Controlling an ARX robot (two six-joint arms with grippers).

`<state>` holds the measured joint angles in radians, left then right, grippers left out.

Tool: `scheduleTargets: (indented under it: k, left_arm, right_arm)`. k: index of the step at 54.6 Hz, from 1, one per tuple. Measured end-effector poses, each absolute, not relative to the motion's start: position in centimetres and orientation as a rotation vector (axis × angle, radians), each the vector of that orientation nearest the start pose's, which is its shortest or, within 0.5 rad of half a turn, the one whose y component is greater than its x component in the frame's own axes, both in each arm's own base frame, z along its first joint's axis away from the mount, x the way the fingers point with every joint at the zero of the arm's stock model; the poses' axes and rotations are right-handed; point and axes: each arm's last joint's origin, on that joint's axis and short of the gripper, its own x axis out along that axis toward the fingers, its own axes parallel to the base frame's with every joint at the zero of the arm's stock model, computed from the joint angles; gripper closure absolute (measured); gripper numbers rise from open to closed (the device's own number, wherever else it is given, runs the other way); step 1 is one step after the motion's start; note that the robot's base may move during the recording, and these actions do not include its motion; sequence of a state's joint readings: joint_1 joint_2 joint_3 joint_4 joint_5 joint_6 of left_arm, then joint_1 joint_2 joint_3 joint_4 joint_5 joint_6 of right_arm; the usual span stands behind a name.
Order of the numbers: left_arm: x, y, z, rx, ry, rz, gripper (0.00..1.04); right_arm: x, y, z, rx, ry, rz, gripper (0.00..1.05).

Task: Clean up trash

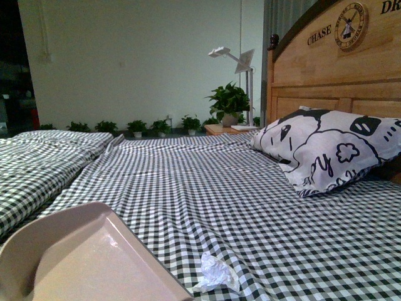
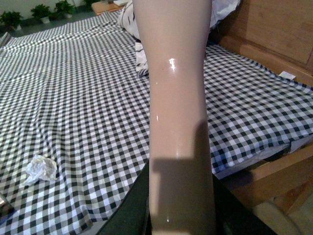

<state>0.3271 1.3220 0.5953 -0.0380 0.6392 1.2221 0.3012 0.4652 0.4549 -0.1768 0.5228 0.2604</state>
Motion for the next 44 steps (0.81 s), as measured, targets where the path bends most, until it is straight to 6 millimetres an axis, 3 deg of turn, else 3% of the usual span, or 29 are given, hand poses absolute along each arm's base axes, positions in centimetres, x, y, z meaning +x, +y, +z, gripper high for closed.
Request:
scheduleTargets:
  k: [23, 44]
  left_arm:
    - [26.3, 4.4, 17.4, 0.850, 0.382, -0.717, 0.78]
    - [25.4, 4.3, 16.7, 0.772, 0.491, -0.775, 0.78]
  right_arm:
    - [12.0, 2.2, 26.2, 0.184, 0.142, -0.242, 0.85]
    - [12.0, 2.2, 26.2, 0.184, 0.142, -0.242, 0.85]
